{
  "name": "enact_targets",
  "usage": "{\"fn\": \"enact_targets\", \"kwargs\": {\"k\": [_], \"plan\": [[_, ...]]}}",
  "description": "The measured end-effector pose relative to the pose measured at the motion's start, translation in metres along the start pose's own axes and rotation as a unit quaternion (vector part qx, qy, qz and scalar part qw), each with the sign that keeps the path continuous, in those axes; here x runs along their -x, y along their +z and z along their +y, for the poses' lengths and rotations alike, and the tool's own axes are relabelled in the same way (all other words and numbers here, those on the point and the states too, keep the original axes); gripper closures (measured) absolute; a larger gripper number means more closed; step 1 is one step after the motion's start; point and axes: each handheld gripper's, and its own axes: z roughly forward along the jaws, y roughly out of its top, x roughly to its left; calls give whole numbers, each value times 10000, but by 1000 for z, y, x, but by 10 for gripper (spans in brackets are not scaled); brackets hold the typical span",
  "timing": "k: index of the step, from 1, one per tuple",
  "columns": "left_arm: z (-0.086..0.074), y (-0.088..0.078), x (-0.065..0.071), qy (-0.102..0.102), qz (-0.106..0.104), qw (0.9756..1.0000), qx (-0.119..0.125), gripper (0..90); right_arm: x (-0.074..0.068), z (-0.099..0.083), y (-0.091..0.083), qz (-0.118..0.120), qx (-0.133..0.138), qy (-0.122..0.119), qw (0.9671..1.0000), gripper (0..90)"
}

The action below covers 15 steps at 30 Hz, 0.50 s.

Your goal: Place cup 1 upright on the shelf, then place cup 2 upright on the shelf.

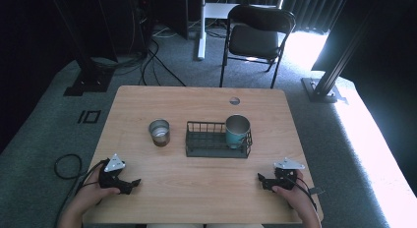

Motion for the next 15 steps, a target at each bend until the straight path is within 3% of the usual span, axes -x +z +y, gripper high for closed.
{"fn": "enact_targets", "kwargs": {"k": [9,15], "plan": [[0,0,0,2,-3,10000,-3,3,0,0,0,35,-5,-40,10000,111],[-2,-2,1,108,-91,9999,-26,3,-1,-1,-1,58,-7,-61,10000,111]]}}
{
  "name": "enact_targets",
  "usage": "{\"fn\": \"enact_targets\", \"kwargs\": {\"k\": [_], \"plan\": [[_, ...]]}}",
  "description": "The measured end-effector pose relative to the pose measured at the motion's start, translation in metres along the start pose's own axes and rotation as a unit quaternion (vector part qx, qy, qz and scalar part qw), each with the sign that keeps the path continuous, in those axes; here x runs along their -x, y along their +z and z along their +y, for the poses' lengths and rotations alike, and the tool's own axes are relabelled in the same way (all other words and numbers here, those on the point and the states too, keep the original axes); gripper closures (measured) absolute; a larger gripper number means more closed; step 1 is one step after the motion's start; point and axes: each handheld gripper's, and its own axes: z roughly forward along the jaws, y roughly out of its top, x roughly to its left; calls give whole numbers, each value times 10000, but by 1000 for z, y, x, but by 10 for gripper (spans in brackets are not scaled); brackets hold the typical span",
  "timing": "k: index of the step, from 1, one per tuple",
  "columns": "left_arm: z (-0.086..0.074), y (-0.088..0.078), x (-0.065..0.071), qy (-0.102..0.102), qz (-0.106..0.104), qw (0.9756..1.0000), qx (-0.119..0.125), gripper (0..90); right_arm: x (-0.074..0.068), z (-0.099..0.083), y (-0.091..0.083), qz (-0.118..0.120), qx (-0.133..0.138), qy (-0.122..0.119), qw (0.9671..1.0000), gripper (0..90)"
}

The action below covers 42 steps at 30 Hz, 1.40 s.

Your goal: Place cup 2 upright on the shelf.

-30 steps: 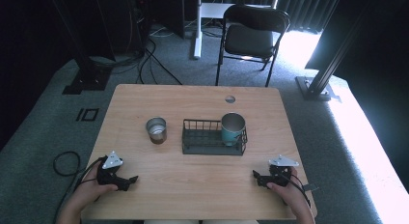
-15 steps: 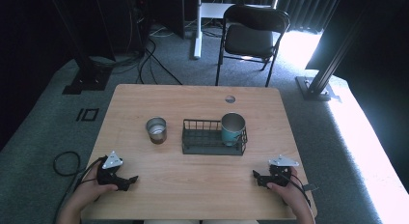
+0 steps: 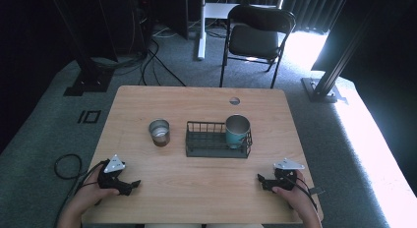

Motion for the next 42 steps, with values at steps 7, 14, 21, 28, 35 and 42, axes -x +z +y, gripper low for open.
{"fn": "enact_targets", "kwargs": {"k": [7,14,21,28,35,42], "plan": [[0,0,1,94,-107,9999,12,4,0,0,0,0,1,3,10000,111],[6,4,2,148,-177,9996,154,4,0,0,0,-1,2,1,10000,111],[19,7,2,173,-237,9982,525,4,0,0,0,-1,2,2,10000,111],[32,12,0,258,-195,9967,747,4,0,0,0,-2,3,1,10000,111],[43,16,-5,231,-149,9949,971,4,0,0,0,-1,2,1,10000,111],[54,20,-10,191,-102,9938,1087,4,0,0,0,-2,2,5,10000,111]]}}
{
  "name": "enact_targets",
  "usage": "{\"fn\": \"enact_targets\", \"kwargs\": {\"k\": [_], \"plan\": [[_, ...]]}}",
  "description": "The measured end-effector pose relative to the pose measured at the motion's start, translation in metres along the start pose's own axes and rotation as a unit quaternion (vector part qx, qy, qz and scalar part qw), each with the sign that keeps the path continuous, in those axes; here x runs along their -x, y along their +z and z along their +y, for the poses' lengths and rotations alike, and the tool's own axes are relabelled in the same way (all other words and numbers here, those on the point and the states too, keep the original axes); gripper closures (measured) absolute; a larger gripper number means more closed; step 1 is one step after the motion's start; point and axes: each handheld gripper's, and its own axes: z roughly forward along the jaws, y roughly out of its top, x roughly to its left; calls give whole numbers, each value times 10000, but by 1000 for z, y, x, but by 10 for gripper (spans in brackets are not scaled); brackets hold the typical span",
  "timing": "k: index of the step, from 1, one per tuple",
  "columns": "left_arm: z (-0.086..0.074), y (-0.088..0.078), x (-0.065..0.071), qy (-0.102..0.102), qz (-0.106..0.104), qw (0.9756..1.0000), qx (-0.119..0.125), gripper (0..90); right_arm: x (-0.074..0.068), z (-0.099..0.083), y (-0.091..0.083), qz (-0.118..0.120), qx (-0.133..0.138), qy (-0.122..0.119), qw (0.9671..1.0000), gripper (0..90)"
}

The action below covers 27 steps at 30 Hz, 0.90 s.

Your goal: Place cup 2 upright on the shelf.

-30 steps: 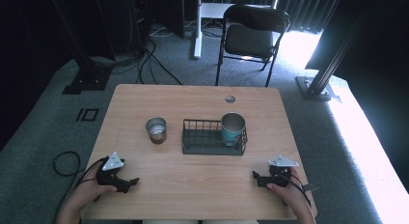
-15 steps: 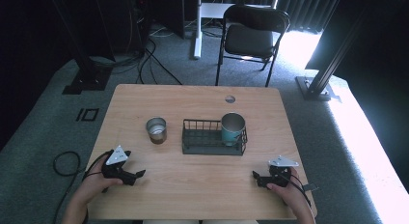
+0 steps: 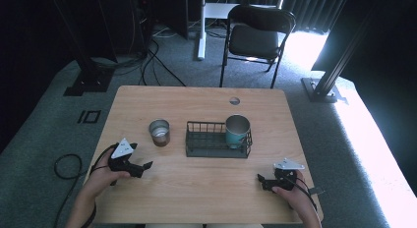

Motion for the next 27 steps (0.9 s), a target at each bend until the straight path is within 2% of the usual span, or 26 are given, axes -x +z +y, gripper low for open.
{"fn": "enact_targets", "kwargs": {"k": [2,7,12,15,21,27], "plan": [[0,3,-4,-82,-84,9999,17,4,0,0,0,2,1,-2,10000,112],[0,13,-10,-200,-34,9998,-67,4,0,0,0,2,-1,-2,10000,111],[4,20,-16,-293,87,9995,51,4,0,0,0,2,0,-2,10000,111],[7,24,-18,-304,130,9994,140,4,0,0,0,2,0,-2,10000,111],[16,32,-19,-217,168,9995,128,4,0,0,0,2,0,-2,10000,111],[26,39,-23,-296,153,9991,255,4,0,0,0,3,1,-2,10000,111]]}}
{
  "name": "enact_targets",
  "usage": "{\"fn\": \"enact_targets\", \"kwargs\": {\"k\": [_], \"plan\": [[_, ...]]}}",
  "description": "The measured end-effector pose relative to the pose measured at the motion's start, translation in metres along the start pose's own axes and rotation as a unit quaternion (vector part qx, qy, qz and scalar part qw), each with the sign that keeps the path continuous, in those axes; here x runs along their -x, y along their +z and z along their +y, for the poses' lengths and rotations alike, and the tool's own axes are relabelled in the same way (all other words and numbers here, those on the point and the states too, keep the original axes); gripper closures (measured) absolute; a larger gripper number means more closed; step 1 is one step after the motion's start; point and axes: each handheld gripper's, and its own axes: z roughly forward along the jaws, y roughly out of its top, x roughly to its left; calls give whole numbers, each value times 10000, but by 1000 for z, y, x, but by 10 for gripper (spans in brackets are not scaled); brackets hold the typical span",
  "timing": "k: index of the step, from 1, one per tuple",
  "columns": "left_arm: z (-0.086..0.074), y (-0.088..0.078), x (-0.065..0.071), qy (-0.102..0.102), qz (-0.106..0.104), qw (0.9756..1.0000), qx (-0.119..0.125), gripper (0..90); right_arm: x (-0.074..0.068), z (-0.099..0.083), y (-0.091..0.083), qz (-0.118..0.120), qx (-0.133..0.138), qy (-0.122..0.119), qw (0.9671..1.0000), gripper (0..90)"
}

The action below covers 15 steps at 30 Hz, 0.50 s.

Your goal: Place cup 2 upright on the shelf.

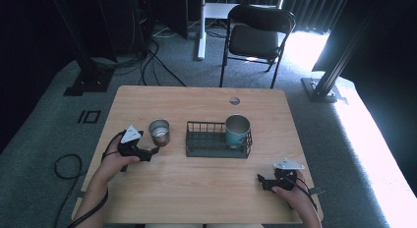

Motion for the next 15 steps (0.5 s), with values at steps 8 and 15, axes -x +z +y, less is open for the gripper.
{"fn": "enact_targets", "kwargs": {"k": [8,15], "plan": [[9,10,0,-15,35,10000,77,4,0,0,0,0,2,-1,10000,111],[14,19,-1,-16,105,9998,153,4,0,0,0,1,2,0,10000,111]]}}
